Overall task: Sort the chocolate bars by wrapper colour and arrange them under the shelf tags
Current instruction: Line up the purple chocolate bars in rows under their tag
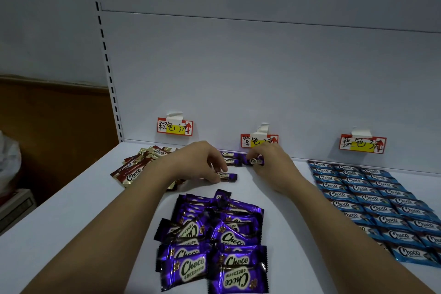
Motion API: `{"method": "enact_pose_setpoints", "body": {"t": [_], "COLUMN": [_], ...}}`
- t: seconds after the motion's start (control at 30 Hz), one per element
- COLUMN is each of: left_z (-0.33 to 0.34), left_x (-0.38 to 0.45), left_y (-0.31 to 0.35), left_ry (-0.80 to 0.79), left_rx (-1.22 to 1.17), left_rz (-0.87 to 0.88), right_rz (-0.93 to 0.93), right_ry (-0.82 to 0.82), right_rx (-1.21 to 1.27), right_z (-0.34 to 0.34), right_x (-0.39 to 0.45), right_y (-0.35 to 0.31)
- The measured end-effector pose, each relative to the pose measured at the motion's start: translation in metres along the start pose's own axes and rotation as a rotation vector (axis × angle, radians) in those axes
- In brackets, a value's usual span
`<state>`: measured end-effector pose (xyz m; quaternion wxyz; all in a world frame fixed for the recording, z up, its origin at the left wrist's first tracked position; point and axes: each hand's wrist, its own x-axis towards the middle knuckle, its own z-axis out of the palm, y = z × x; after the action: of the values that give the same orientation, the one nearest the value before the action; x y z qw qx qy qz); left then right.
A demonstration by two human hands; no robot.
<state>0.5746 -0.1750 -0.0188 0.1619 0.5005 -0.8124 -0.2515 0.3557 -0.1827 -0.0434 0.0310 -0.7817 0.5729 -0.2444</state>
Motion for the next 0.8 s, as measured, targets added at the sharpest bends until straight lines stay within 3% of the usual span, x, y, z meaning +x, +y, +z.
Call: {"method": "enact_pose_setpoints", "body": {"t": [0.13,0.2,0.3,0.37,0.43,0.67,0.8], "left_z": [-0.001,0.001,0.007,0.011,0.014,0.018,0.021], "left_x": [0.0,0.001,0.003,0.005,0.005,0.005,0.009], "left_y": [0.0,0.0,0.001,0.004,0.008,0.022,0.02], "left_ry": [0.1,0.146,0.216,0.257,0.294,0.373,0.361], "left_rx": [-0.029,-0.052,-0.082,-0.122,-0.163,-0.227,-0.132], "left_rz": [0.024,0.031,0.044,0.075,0.118,0.227,0.181], "right_rz": [-0.022,-0.013,0.026,-0.002,-0.033,-0.08,0.052], "right_ry": [-0.058,-0.009,0.085,0.004,-0.057,-0.023,0.113], "right_rx": [0.012,0.052,0.365,0.472,0.483,0.387,0.416], "right_z": [0.003,-0.001,-0.011,-0.016,-0.015,-0.018,-0.035], "right_x": [0.002,0.002,-0.003,-0.009,-0.014,-0.012,-0.009], "right_y": [0.003,0.003,-0.007,-0.015,-0.019,-0.018,0.002]}}
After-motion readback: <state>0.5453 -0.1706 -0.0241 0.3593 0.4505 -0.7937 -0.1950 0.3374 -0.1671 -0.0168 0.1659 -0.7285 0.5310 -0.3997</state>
